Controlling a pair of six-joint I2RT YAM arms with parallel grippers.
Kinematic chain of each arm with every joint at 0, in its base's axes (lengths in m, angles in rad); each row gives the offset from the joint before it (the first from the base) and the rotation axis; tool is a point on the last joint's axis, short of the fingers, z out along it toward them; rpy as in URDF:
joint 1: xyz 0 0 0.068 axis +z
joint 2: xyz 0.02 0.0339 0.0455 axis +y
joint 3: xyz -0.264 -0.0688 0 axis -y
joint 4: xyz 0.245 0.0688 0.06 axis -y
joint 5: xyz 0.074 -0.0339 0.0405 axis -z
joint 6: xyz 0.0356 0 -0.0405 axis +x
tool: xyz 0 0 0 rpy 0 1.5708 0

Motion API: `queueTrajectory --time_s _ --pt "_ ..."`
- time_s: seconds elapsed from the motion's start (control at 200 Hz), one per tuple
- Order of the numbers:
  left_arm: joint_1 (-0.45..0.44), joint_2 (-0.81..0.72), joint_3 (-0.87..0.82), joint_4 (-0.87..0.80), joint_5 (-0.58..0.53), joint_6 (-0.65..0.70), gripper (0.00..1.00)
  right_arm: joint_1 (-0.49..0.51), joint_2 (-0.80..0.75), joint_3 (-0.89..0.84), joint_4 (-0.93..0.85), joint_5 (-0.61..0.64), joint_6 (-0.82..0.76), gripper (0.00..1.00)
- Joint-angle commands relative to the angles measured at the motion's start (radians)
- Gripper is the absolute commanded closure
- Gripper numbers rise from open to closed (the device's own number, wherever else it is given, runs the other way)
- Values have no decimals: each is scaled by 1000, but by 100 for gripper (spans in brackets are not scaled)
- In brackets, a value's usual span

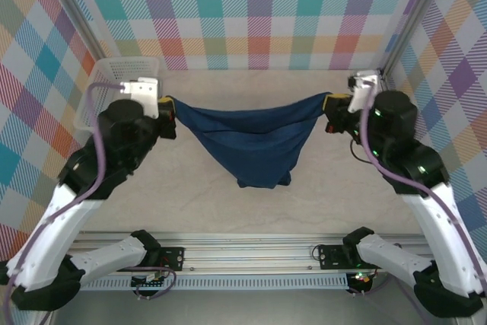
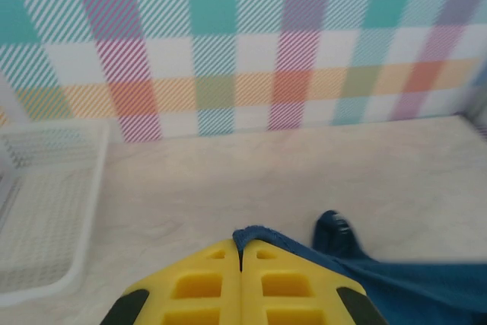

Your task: Fold the inside-out t-shirt

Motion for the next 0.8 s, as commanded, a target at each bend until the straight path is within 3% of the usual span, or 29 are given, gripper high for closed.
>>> queueTrajectory --time_s 0.0,0.06,0.24,0.36,0.435,0.5,0.59,0.66,0.795 --pt "146 186 85 72 20 -26 100 -102 225 107 171 22 -27 100" --pt "205 295 223 91 51 -22 100 -175 326 237 224 -67 31 100" --pt "260 561 797 48 182 23 100 -181 563 790 214 -111 10 100" --pt "269 640 1122 38 260 45 100 -180 729 1245 60 -149 -14 100" --pt "271 626 1181 60 296 54 100 -180 792 1448 8 -180 -29 100" --pt "270 586 1147 61 332 61 100 -181 754 1410 18 -203 -32 100" --pt "270 489 972 58 386 66 100 -180 630 1170 64 -233 -37 100" --pt "270 377 751 87 433 53 100 -180 509 936 61 -248 -30 100" --pt "269 149 166 183 573 -73 100 -181 275 445 -1 -202 42 100"
